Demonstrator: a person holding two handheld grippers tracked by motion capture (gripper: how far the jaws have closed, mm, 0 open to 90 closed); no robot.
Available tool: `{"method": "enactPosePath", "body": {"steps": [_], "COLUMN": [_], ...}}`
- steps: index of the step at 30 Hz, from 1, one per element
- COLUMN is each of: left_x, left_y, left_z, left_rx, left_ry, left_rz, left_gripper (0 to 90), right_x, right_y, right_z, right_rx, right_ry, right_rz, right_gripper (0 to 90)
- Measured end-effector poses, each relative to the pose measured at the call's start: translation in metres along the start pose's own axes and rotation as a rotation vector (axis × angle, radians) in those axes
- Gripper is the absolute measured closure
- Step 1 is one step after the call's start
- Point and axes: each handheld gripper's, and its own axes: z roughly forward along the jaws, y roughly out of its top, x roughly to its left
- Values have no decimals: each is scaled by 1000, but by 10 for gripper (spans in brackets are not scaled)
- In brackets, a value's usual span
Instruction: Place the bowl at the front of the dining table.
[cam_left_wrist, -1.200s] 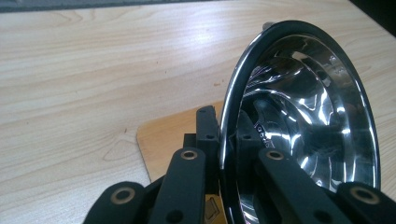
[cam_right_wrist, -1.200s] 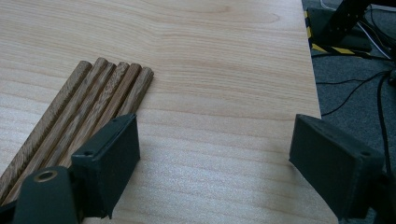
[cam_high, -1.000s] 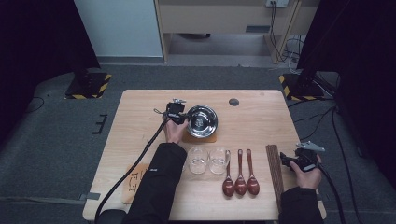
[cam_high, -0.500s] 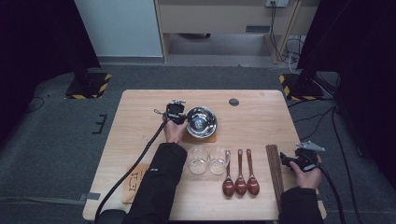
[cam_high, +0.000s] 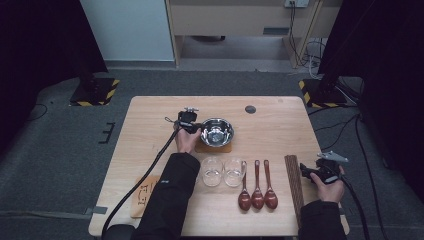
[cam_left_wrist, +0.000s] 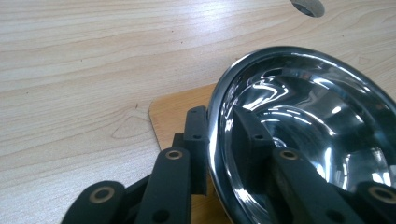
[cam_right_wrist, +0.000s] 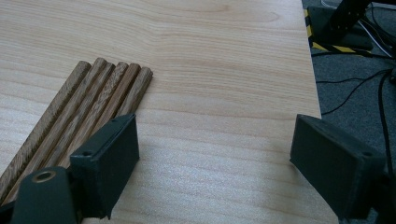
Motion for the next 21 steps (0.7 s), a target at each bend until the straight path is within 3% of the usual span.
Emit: {"method": "enactPosePath", "body": {"steps": [17,21], "left_x": [0,0], "left_y": [-1,0], "left_z": [-2,-3], "left_rx": [11,-3], "left_ry": [39,33], "left_rz": [1,9], "left_gripper": [792,725], "right_x": [-1,-1], "right_y": [0,0], "right_z": [0,0], "right_rx": [2,3], "right_ry": [3,12], "right_rz": [3,3], "right_gripper": [157,157]}}
